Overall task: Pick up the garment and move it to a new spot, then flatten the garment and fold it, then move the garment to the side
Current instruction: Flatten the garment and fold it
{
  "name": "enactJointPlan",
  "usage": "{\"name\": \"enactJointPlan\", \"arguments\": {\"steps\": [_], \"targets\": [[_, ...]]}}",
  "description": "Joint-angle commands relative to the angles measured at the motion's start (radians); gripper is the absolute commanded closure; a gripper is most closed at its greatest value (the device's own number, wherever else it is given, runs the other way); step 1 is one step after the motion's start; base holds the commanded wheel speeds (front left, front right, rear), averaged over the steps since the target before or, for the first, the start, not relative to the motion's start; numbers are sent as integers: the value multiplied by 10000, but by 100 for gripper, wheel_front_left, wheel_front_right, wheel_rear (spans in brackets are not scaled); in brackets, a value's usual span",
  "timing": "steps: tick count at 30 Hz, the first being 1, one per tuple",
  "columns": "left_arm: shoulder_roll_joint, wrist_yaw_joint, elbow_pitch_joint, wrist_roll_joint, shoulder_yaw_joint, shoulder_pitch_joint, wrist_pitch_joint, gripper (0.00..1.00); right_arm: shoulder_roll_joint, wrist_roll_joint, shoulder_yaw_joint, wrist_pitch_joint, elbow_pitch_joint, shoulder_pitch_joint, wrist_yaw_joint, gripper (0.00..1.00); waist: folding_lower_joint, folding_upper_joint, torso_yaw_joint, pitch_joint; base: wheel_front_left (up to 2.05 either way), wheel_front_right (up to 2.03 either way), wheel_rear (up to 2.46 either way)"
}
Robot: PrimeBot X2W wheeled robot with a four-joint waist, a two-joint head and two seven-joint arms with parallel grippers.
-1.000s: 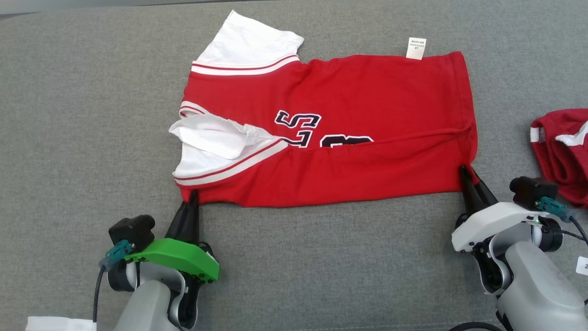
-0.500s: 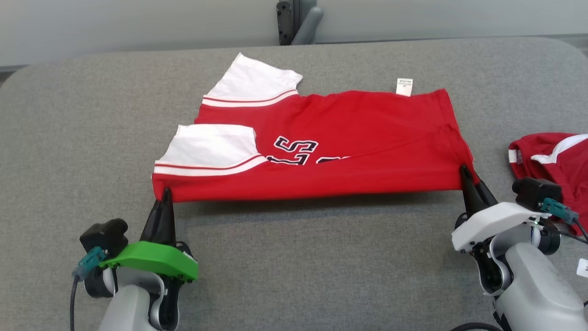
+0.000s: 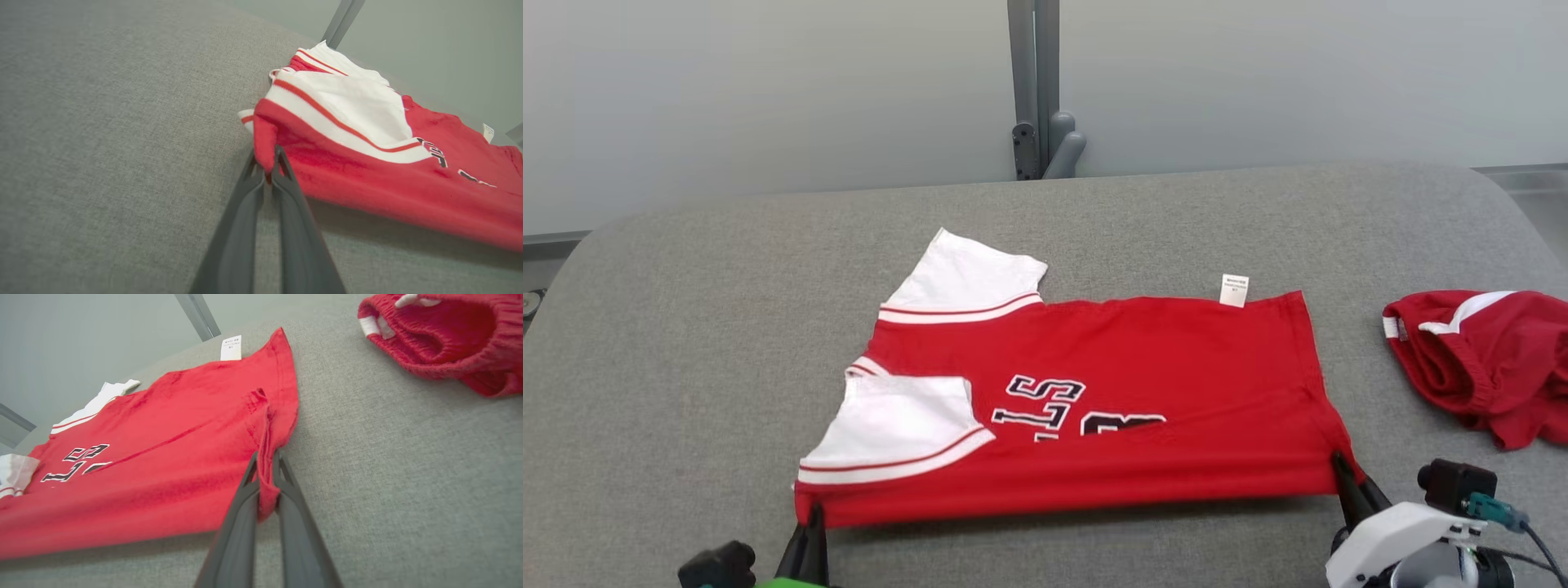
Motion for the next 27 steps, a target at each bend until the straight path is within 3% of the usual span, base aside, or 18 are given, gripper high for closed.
{"name": "enactJointPlan", "arguments": {"steps": [1,13,14,15,16,27], "targets": [[81,27,8,44,100,187,2,100,-159,48,-51,-3,12,163,-23,100,0,-1,20,7,0,0,0],[44,28,25,-13,-250,1402,3,100,-206,110,-82,-13,-413,1620,-23,100,0,-1,286,129,0,0,0],[38,28,-20,28,-355,1405,3,68,-215,50,-90,-13,-426,1619,-23,83,0,-1,285,144,0,0,0],[41,28,-119,140,-440,1381,3,16,-226,-8,-91,-13,-443,1571,-23,27,0,-1,283,156,0,0,0],[40,26,-213,246,-446,1338,3,0,-224,-66,-148,-13,-493,1481,-22,0,0,-1,278,166,0,0,0],[53,26,-1682,1541,206,80,3,0,-187,-1336,-1443,-12,-1264,280,-20,0,0,-1,235,918,0,0,0]]}}
